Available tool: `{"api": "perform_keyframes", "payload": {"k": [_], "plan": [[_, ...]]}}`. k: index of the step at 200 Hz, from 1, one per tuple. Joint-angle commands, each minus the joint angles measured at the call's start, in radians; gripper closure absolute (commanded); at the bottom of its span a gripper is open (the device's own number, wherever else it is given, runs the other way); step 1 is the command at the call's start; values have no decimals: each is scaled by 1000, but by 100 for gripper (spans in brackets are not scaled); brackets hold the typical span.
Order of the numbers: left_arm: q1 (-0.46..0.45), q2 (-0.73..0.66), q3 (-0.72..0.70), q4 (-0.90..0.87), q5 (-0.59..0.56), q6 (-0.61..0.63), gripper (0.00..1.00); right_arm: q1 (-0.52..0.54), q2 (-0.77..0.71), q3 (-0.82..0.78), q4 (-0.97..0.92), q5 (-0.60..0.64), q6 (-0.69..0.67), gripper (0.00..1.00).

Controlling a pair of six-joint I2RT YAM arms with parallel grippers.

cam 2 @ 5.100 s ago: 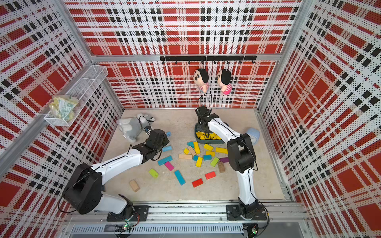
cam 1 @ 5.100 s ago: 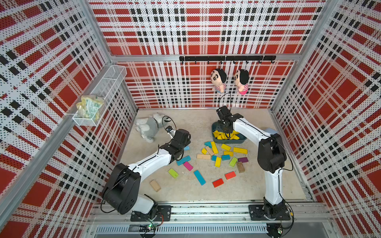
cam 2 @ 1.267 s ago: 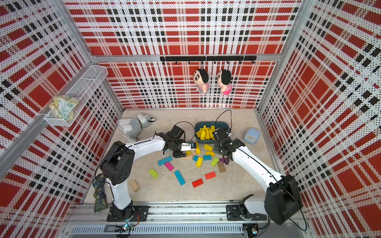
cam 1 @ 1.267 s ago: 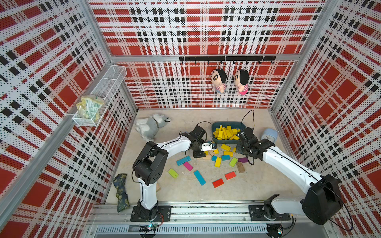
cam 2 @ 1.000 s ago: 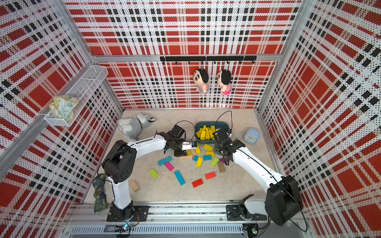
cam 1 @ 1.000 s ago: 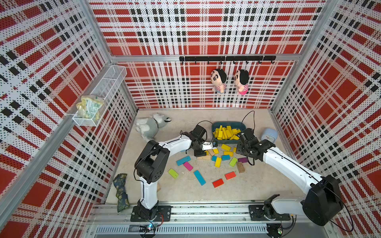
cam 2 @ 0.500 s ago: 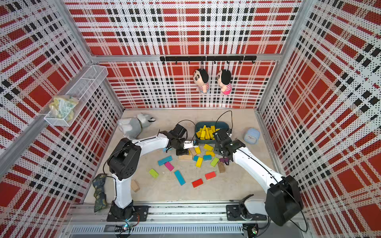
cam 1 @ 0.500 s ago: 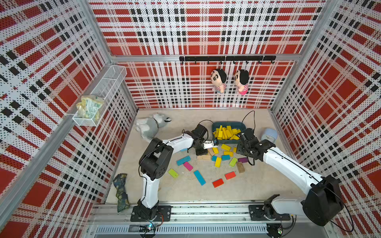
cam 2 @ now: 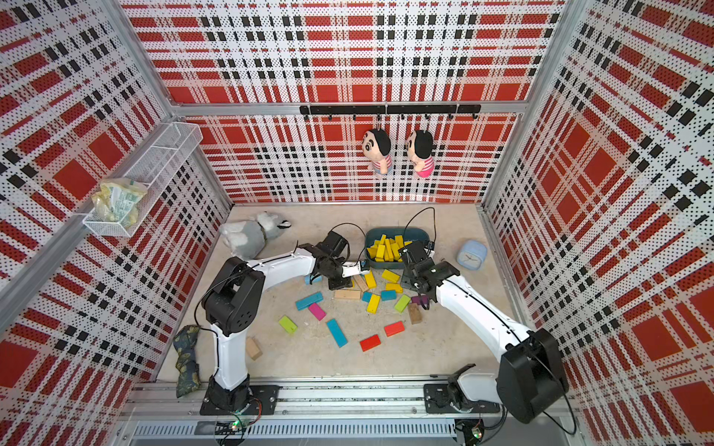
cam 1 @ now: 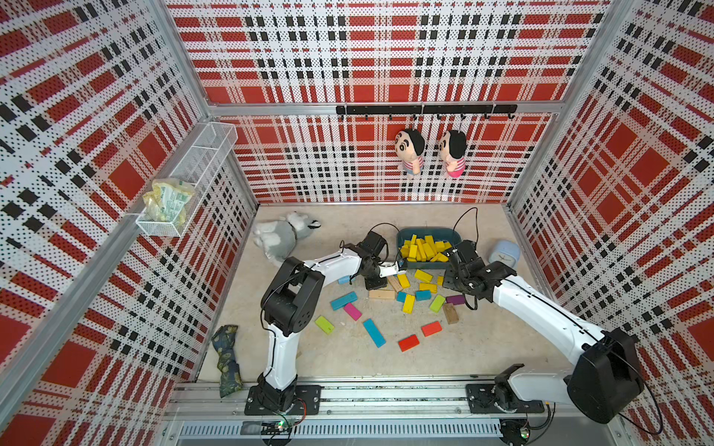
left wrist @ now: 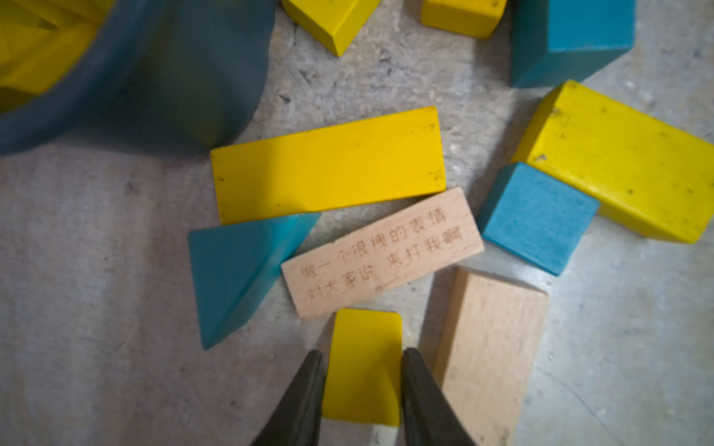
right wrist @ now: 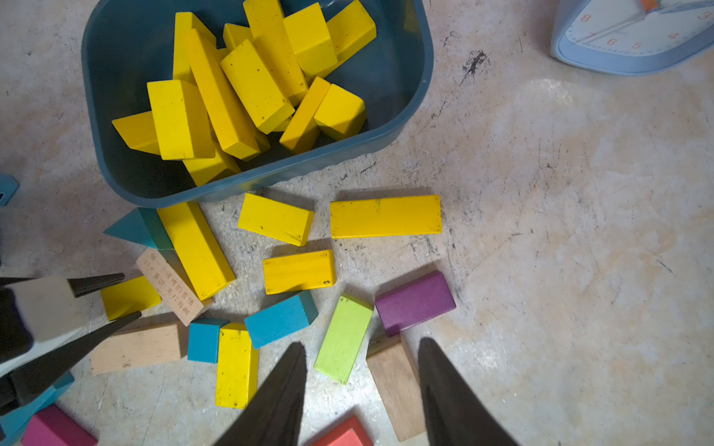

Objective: Pick out the yellow building blocks
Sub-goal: Pick up the building block from the center of the board.

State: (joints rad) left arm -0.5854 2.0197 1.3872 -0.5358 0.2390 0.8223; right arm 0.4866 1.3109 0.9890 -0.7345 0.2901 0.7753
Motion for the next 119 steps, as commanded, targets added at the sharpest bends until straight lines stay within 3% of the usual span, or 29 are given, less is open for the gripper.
{"api": "perform_keyframes", "payload": {"k": [1, 54, 119], "plan": [[7, 34, 22, -29, -4, -8, 68, -6, 0, 15, 6, 13, -7, 49], [20, -6, 18, -30, 13, -31, 74, -5, -2, 6, 16, 4, -3, 49], [-16, -124, 59, -68, -19, -184, 87, -6, 12, 18, 32, -2, -25, 49]]}}
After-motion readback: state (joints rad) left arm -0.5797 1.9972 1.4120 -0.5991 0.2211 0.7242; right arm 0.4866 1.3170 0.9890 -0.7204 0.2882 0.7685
